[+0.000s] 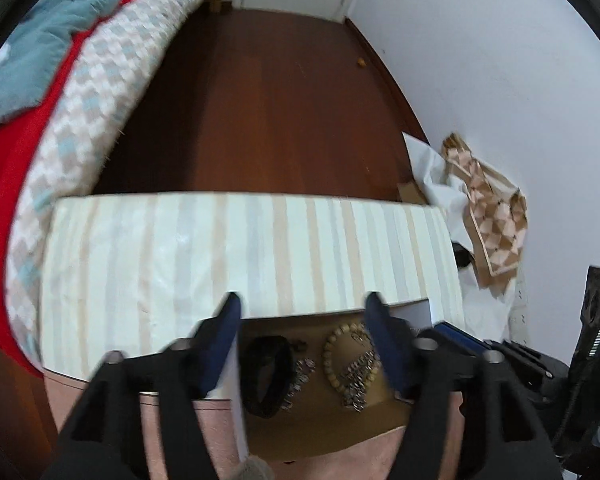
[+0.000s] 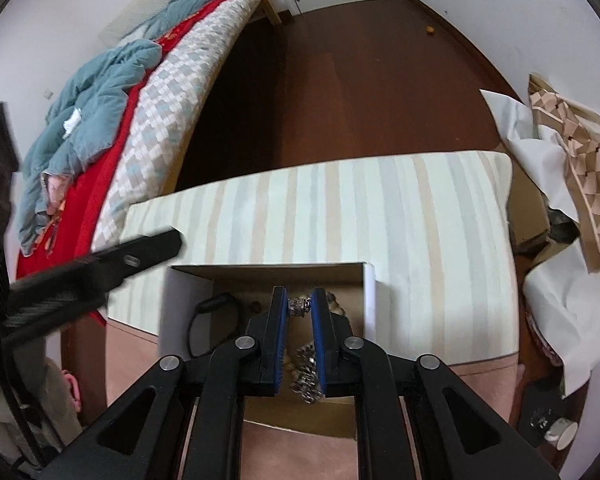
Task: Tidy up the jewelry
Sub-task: 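Release the pendant and ring in the box and withdraw both tools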
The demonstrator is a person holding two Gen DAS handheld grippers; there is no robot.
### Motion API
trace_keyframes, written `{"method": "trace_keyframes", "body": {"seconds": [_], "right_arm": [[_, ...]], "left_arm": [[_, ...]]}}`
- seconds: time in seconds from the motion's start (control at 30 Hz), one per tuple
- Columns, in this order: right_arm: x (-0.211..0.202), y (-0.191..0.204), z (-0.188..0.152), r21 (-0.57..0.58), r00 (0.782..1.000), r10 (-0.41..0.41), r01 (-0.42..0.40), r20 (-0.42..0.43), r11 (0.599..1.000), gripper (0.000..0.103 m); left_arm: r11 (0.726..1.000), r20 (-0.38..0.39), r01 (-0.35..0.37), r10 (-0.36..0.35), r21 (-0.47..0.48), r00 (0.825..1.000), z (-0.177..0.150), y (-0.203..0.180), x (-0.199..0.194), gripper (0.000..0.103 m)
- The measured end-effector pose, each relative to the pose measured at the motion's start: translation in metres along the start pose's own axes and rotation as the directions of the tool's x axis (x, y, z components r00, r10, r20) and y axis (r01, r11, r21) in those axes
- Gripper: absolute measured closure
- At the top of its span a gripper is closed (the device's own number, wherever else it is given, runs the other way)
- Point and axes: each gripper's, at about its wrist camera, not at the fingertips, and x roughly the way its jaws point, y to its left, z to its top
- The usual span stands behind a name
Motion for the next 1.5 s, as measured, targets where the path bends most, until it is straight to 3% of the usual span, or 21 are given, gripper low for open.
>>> {"method": "trace_keyframes", "body": {"seconds": [0.03, 0.1, 0.2, 0.33, 0.53, 0.73, 1.1, 1.23, 1.5], "right_arm": [[-0.001, -0.001, -0.001, 0.002, 1.0, -0.004, 0.004, -0.001, 1.0, 0.06], [-0.007, -0.002, -0.004, 0.005, 1.0, -0.012, 0.012, 0.008, 1.0, 0.04], [-0.02, 0.0, -0.008, -0.009, 0.999, -0.035, 0.035, 0.025, 0.999, 0.035], [-0.034, 0.006, -0.016, -0.039, 0.994, -0.101, 0.103, 0.038, 0.994, 0.006], [-0.044, 0.016, -0.039, -0.093, 0.968, -0.248, 0.251, 0.041, 0.964, 0.0], [-0.053, 0.025, -0.06, -0.104, 0.958, -0.282, 0.286, 0.05, 0.952, 0.0], [-0.117, 0.052, -0.085, -0.116, 0.948, -0.281, 0.299, 0.151, 0.947, 0.0], [-0.146, 0.06, -0.095, -0.12, 0.938, -0.285, 0.312, 0.198, 0.943, 0.0], [-0.197, 0.073, -0.119, -0.113, 0.927, -0.268, 0.305, 0.262, 0.946, 0.0]], "left_arm": [[1.0, 0.011, -0.011, 0.011, 0.0, 1.0, -0.001, 0.002, -0.004, 0.037], [0.999, 0.033, -0.048, 0.048, 0.002, 0.998, -0.004, 0.004, -0.011, 0.032], [0.994, 0.082, -0.107, 0.107, -0.003, 0.991, -0.013, 0.01, -0.024, 0.023], [0.983, 0.119, -0.186, 0.185, -0.007, 0.975, -0.031, 0.017, -0.037, 0.008], [0.957, 0.147, -0.292, 0.287, 0.009, 0.947, -0.064, 0.02, -0.047, 0.005], [0.944, 0.154, -0.33, 0.322, 0.025, 0.934, -0.092, 0.017, -0.062, 0.004], [0.935, 0.248, -0.355, 0.338, 0.025, 0.908, -0.121, 0.002, -0.126, 0.004], [0.929, 0.292, -0.369, 0.349, 0.014, 0.891, -0.131, -0.006, -0.154, 0.004], [0.941, 0.345, -0.338, 0.323, -0.018, 0.881, -0.15, -0.014, -0.197, 0.004]]}}
